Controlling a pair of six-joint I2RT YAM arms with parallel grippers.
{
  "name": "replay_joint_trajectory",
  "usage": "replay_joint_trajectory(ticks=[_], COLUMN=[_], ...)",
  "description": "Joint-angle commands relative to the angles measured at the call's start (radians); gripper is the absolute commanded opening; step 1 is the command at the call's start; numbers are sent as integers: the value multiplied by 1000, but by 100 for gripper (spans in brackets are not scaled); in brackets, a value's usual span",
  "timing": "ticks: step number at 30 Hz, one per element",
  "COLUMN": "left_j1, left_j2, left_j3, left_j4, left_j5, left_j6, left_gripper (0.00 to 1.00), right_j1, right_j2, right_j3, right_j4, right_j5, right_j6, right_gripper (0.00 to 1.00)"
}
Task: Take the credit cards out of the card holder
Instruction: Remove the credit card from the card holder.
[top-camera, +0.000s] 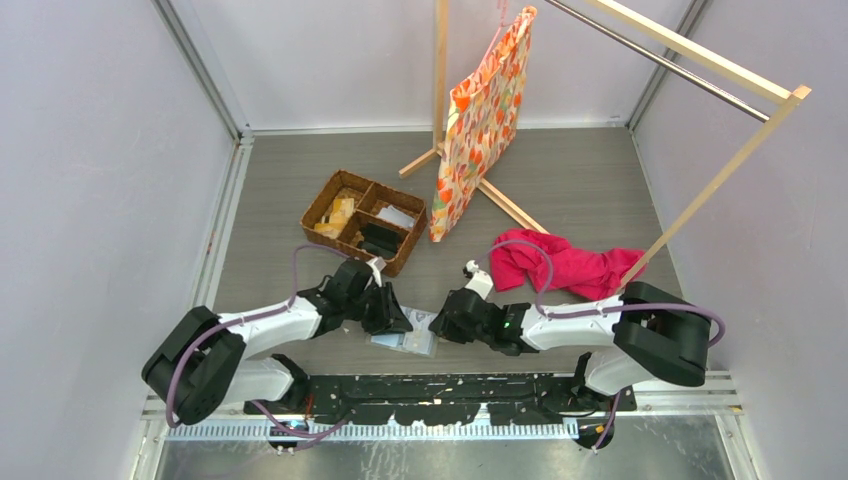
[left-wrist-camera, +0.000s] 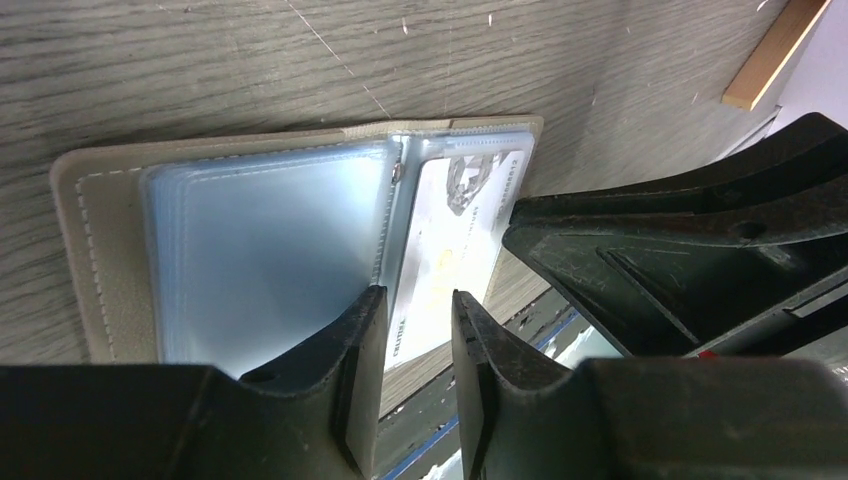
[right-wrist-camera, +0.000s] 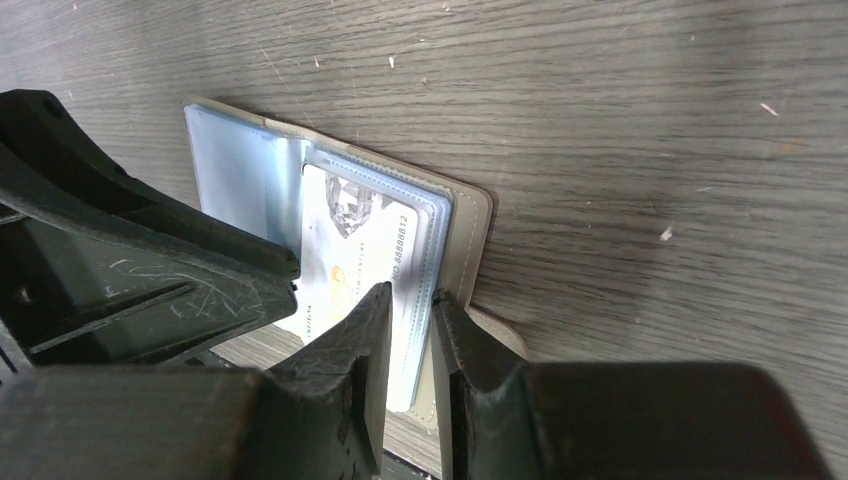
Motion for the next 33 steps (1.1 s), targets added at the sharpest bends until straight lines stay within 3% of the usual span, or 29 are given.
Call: replay_joint_trajectory(ticks=[1, 14, 22, 33], left_j1=[-2, -2, -2, -2], left_j2=[28, 46, 35, 53], left_j3=[-6, -23, -11, -26], left_j4=[64, 89, 32, 69], left_j5=[20, 22, -15, 3], left_j6=[11, 4, 45, 30], left_gripper=[31, 26, 36, 29], right_j1=[0, -1, -1, 0], right_j2=[18, 30, 40, 60], right_j3=[16, 14, 16, 23], right_j4=[45, 56, 62, 74], right_j5=[-2, -8, -13, -26], right_j6=[2, 2, 1, -2], right_gripper=[26, 24, 22, 13])
